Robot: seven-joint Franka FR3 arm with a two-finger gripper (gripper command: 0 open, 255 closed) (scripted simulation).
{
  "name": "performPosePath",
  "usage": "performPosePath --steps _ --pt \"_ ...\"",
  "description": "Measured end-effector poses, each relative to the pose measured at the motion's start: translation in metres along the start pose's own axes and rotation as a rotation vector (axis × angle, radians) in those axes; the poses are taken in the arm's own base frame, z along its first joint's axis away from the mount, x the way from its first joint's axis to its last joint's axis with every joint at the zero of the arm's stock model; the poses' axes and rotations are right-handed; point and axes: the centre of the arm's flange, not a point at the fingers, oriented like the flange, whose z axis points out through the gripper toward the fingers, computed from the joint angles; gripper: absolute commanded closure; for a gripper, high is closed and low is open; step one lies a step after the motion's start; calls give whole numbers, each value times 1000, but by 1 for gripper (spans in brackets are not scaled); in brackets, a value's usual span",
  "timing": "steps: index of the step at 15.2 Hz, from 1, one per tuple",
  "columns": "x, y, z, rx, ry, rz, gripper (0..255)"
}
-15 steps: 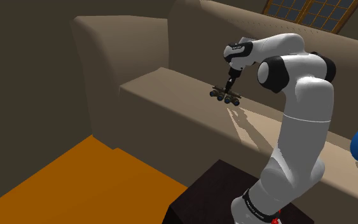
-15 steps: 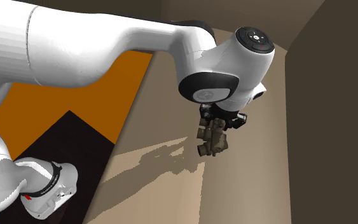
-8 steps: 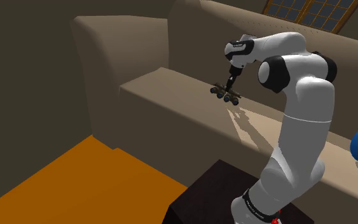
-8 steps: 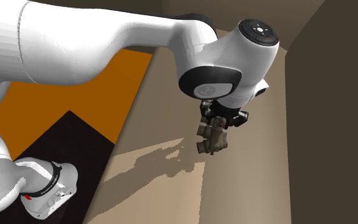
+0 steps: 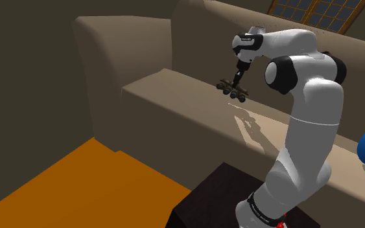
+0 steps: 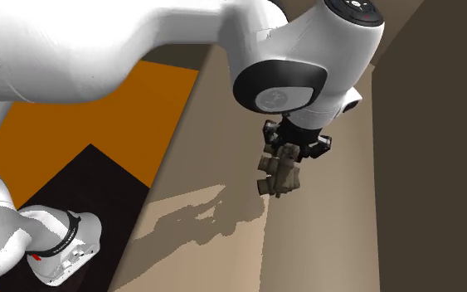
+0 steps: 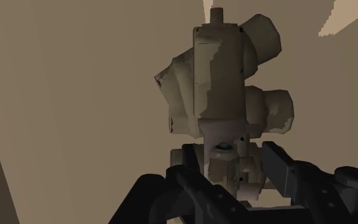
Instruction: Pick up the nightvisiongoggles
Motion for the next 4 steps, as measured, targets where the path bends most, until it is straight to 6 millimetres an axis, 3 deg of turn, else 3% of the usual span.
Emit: performPosePath --steps 4 --pt "-2 1 -19 0 0 0 255"
